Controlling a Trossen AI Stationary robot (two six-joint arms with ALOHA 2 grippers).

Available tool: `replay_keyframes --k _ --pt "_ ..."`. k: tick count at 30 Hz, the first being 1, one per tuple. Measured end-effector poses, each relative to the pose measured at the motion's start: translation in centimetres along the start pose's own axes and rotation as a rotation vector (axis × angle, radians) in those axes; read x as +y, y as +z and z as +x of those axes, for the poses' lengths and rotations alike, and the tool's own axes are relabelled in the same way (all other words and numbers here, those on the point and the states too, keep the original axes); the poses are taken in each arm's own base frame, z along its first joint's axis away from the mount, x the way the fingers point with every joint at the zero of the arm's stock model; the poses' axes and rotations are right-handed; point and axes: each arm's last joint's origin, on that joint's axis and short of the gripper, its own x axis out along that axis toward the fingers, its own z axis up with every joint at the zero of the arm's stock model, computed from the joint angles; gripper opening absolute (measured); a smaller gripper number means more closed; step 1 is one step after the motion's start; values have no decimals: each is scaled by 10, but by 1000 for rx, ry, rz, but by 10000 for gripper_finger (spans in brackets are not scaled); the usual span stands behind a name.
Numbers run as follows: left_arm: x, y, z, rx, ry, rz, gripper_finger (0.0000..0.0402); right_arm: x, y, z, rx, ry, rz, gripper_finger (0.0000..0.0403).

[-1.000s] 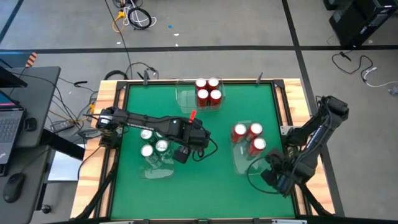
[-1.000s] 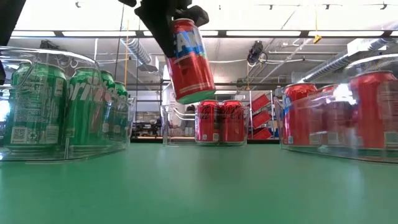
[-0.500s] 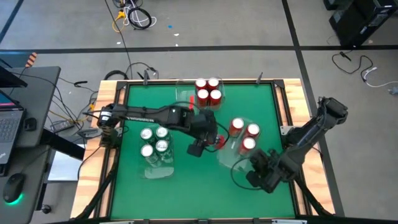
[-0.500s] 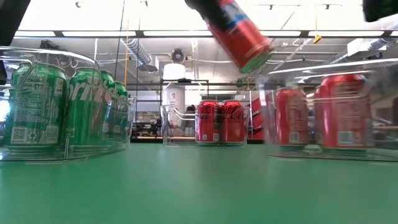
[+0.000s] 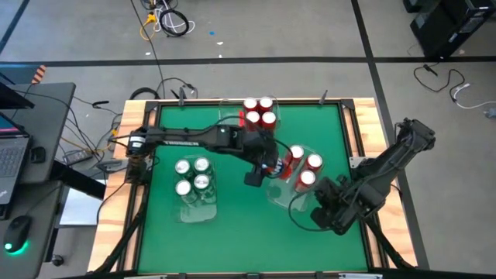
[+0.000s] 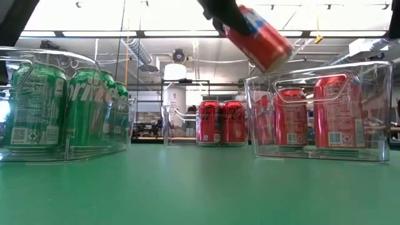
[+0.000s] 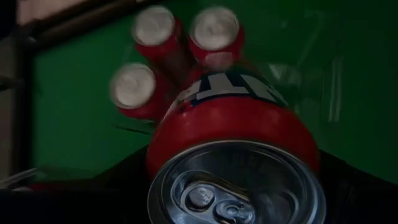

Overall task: Sort soda cans
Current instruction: Put the red soda can into the middle right transparent bin

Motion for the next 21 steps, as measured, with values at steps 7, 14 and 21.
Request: replay_keyframes --k 7,14,21 --pt "3 3 32 126 -27 70 290 -13 13 -36 -13 -81 -40 0" --pt "12 13 62 227 -9 124 290 -27 27 -53 -56 -80 -80 0" --pt "7 -6 94 377 4 148 290 -32 35 -54 -71 -90 -132 0"
